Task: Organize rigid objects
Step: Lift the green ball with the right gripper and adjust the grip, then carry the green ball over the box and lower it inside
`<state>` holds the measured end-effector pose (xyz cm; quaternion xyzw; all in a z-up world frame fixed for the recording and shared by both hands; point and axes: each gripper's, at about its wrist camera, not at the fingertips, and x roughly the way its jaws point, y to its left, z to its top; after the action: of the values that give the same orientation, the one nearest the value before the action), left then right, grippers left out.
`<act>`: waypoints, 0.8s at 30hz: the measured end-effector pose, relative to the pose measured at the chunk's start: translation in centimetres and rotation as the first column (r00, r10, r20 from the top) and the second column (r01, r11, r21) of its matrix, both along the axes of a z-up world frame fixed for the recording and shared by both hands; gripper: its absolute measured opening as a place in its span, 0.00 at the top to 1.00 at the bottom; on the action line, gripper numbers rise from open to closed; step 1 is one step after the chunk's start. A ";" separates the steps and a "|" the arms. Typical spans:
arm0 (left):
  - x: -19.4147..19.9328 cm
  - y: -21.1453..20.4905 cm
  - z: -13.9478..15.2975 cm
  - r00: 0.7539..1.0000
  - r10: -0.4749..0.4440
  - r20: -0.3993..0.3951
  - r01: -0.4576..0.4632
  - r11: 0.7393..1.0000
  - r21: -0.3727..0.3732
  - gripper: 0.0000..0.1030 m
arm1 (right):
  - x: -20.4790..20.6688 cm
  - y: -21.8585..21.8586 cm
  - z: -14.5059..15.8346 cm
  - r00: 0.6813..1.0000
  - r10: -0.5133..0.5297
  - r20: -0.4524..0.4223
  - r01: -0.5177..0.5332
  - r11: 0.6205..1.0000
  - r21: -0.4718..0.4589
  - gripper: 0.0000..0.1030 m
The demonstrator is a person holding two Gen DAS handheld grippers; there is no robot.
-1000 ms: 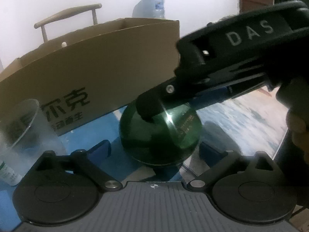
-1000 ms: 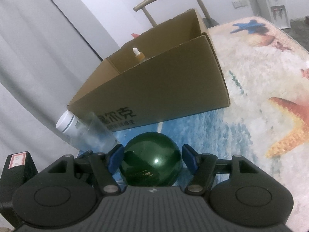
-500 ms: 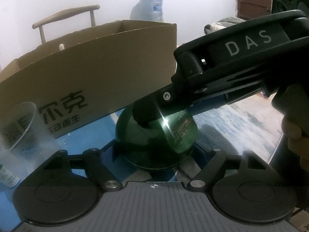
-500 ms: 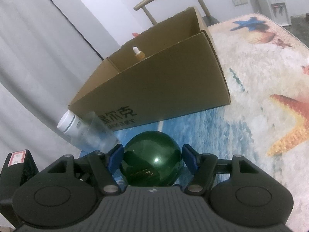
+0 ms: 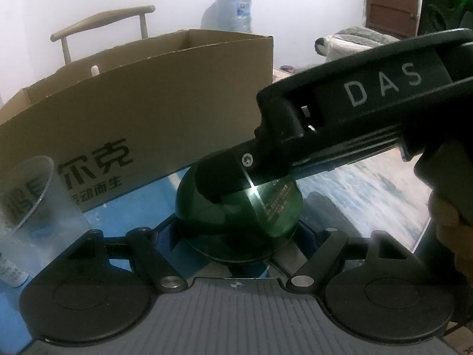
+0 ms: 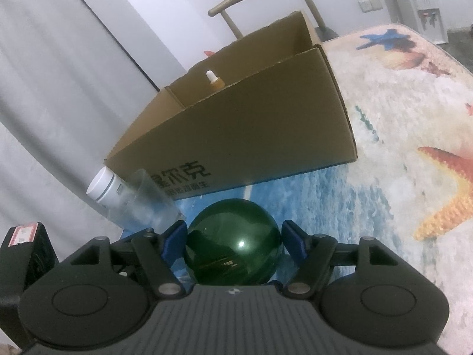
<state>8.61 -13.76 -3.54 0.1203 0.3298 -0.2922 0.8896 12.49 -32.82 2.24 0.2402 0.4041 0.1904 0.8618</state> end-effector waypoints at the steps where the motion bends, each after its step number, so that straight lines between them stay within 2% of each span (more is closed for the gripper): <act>1: -0.1 0.0 0.1 1.000 0.000 0.002 0.000 1.000 0.000 0.23 | -0.1 0.0 0.1 1.000 0.000 0.004 0.000 1.000 -0.005 0.29; 4: -0.6 -0.1 0.8 1.000 0.001 0.021 -0.001 1.000 -0.001 0.23 | -0.5 -0.1 0.8 1.000 0.001 0.020 -0.001 1.000 -0.013 0.28; 9: -2.5 0.1 3.2 0.995 0.003 0.102 -0.003 1.000 0.002 0.23 | -1.9 -0.3 3.5 0.996 0.013 0.093 -0.012 1.000 -0.010 0.28; 14: -4.2 0.1 6.9 0.976 0.012 0.218 -0.013 1.000 0.006 0.23 | -3.4 0.1 7.6 0.974 0.041 0.222 -0.031 0.998 -0.049 0.28; 19: -3.8 -0.8 10.0 0.958 0.033 0.284 -0.038 0.999 0.012 0.23 | -3.2 -0.2 10.7 0.948 0.072 0.310 -0.054 0.996 -0.065 0.28; 24: -1.5 -1.6 12.8 0.948 0.059 0.312 -0.068 0.997 0.019 0.23 | -0.3 -0.4 13.7 0.928 0.122 0.351 -0.090 0.990 -0.106 0.28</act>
<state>7.07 -15.40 9.22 0.1674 0.1933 -0.2358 0.9375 12.19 -33.20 15.90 0.1414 0.2616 0.2591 0.9189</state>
